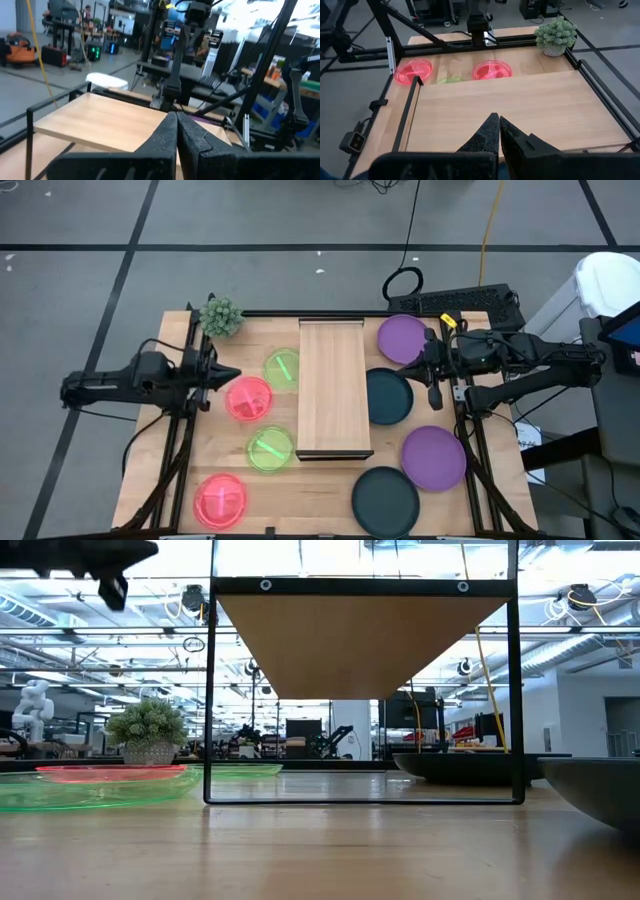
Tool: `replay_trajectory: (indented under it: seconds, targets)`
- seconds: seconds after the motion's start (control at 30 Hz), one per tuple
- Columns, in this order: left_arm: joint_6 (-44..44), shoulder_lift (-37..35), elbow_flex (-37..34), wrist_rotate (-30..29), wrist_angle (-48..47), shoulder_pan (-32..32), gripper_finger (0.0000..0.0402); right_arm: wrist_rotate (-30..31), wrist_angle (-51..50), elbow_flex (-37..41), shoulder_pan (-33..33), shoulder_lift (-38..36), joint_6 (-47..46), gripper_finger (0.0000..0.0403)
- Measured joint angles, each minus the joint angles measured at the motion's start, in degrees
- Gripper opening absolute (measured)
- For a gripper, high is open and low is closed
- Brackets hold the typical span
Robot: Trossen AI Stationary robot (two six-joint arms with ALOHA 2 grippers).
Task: Place and stack plates onto a shelf
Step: Put the top purple plate on the shelf
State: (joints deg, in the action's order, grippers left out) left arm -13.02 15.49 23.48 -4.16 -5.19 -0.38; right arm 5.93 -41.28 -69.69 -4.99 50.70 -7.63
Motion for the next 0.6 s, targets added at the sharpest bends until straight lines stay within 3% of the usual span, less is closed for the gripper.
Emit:
replay_trajectory:
  seconds: [0.3,0.6]
  targets:
    - [-0.6,11.9,15.5,0.1,-9.8,0.0,0.0004,0.0,-1.9,0.0,0.0,0.0,1.4,0.0]
    - [1.8,19.3,24.9,1.2,-14.0,-0.1,0.0004,0.0,-1.9,0.0,0.0,0.0,0.6,0.0]
